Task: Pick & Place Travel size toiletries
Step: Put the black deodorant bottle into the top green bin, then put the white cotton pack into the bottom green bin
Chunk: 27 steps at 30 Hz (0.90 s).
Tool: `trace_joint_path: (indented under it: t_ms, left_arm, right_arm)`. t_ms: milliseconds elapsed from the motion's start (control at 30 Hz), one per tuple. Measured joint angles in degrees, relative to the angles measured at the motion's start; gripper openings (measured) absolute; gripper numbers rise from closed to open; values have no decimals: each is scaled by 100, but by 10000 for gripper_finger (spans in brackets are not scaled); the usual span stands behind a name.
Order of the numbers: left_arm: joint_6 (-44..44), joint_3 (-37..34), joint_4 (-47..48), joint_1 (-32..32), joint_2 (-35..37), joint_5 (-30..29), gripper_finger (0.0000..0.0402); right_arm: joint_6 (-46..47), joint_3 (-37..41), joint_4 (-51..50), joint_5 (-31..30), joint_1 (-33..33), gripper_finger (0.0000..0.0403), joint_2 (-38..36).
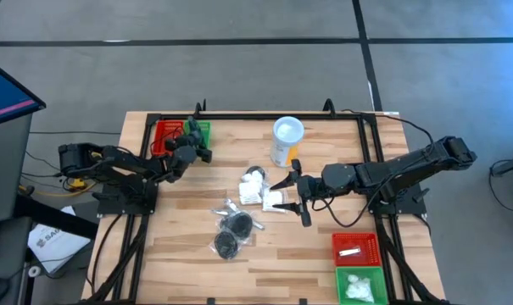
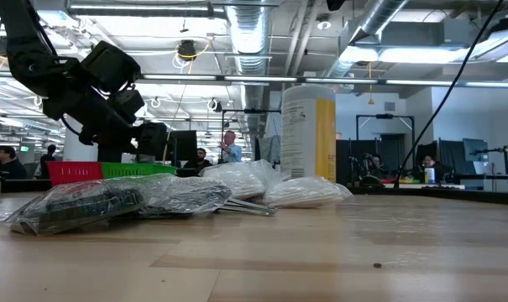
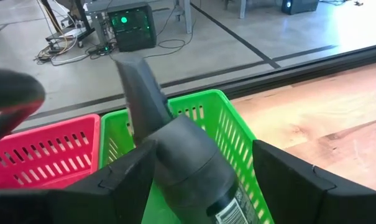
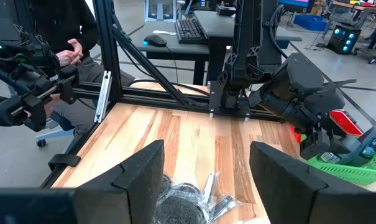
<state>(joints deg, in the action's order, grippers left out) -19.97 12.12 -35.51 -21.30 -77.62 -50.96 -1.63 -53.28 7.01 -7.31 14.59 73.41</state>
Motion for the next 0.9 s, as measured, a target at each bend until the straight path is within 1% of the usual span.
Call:
trace_joint_path:
  t_ms: [167,300,367,567,700,767,900]
  left_arm:
    - [33,0,-102,0,0,77,257]
    - [20,2,-168,32,0,548,258]
    - [20,2,-213,91,0,661,257]
    - [20,2,-288,390,22,690,257]
    - [10,4,-355,713,47,698,258]
    - [-1,4,-427,903,74,882,257]
    - [-136,4,-634,1263,74,1599,258]
  right_arm:
    - [12,0,-95,0,2,225,0]
    - [13,0,-163,0,2,225,0]
    - [13,0,-164,0,0,225,0]
    - [32,0,-277,0,2,225,0]
    - [205,0,-477,0,2,225,0]
    - [261,0,-552,-1,0,225,0]
    - [315,0,-616,-1,1,225,0]
